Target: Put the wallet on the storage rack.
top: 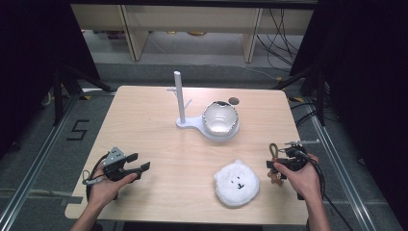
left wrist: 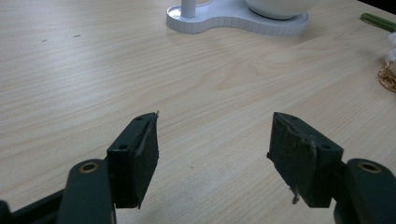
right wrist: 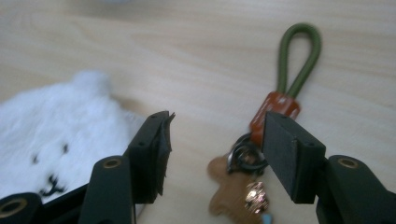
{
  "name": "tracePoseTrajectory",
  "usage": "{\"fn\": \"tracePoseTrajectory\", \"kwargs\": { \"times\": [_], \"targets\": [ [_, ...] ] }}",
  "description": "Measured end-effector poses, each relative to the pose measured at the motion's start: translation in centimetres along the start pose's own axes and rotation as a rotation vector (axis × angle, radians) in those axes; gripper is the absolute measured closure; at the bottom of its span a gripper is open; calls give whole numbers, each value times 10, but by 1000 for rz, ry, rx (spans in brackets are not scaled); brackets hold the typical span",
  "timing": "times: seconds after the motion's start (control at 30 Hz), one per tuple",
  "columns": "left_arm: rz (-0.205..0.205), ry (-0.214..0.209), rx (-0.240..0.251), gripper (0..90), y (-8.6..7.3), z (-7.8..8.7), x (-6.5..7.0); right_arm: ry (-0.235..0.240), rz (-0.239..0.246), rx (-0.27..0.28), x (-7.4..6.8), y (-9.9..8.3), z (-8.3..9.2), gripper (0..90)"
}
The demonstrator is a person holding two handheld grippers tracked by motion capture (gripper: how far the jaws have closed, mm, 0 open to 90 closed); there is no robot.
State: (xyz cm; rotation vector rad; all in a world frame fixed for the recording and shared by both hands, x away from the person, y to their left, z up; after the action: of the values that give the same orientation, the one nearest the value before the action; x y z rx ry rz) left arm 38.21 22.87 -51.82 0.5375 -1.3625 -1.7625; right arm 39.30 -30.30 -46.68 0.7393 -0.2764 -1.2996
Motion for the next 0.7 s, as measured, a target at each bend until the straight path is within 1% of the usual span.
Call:
{"fn": "tracePoseTrajectory", "kwargs": {
  "times": [0.03,0.07,0.1,0.13,0.2,0.23,0.27,0.3,0.33,0.37,0.4,0.43,0.47,0.5,0.53,0.57,0.6,0.63,0.67,0.7],
  "targets": [
    [-6,7,-9,324,1,0,1,1,3,-6,-3,-2,0,433],
    [-7,5,-9,325,1,-1,1,25,17,-8,-10,-4,0,434],
    [-6,-4,-4,325,1,-2,2,25,17,-8,-10,-4,0,434],
    [-10,-3,-8,325,1,-3,2,35,-24,-34,-17,-4,1,438],
    [-14,5,-13,326,0,-3,3,55,-4,-47,-21,-5,1,448],
    [-9,2,-12,326,0,-4,3,62,4,-54,-22,-5,0,455],
    [-13,12,-19,327,-1,-4,3,73,-33,-103,-27,-6,-2,473],
    [-13,12,-19,327,-1,-4,3,73,-33,-103,-27,-6,-2,473],
    [-14,4,-13,327,0,-3,4,88,59,-63,-24,-6,-7,480],
    [-14,4,-13,326,0,-3,4,88,59,-63,-24,-6,-7,480],
    [-13,1,-12,326,0,-3,4,108,79,-79,-25,-6,-7,484],
    [-16,1,-9,326,1,-3,4,115,98,-78,-28,-5,-10,484],
    [-20,5,-10,326,1,-3,5,116,95,-95,-31,-5,-12,485],
    [-21,3,-9,326,1,-2,5,116,95,-95,-31,-5,-12,485],
    [-21,2,-9,326,2,-2,5,117,109,-114,-33,-3,-15,485],
    [-19,-5,-5,326,2,-3,5,117,109,-114,-33,-3,-15,485],
    [-20,-6,-5,325,2,-2,5,124,105,-123,-38,-1,-19,482],
    [-20,-6,-5,325,2,-2,6,124,105,-123,-38,-1,-19,482],
    [-20,-7,-5,326,2,-2,6,131,106,-150,-42,0,-23,478],
    [-21,-6,-4,326,2,-2,6,131,106,-150,-42,0,-23,478]
  ]
}}
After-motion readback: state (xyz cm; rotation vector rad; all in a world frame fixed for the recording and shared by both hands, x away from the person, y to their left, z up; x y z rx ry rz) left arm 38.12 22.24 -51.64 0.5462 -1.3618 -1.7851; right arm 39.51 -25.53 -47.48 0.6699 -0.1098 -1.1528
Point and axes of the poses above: each handheld gripper's, and its own axes: z roughly backward along the jaws, y roughly out of its top, x roughly to its right, the point moved 2 cm from there along -z, roughly forward along the jaws, and after that the axes turned 9 degrees about x, right-handed, at the moved point
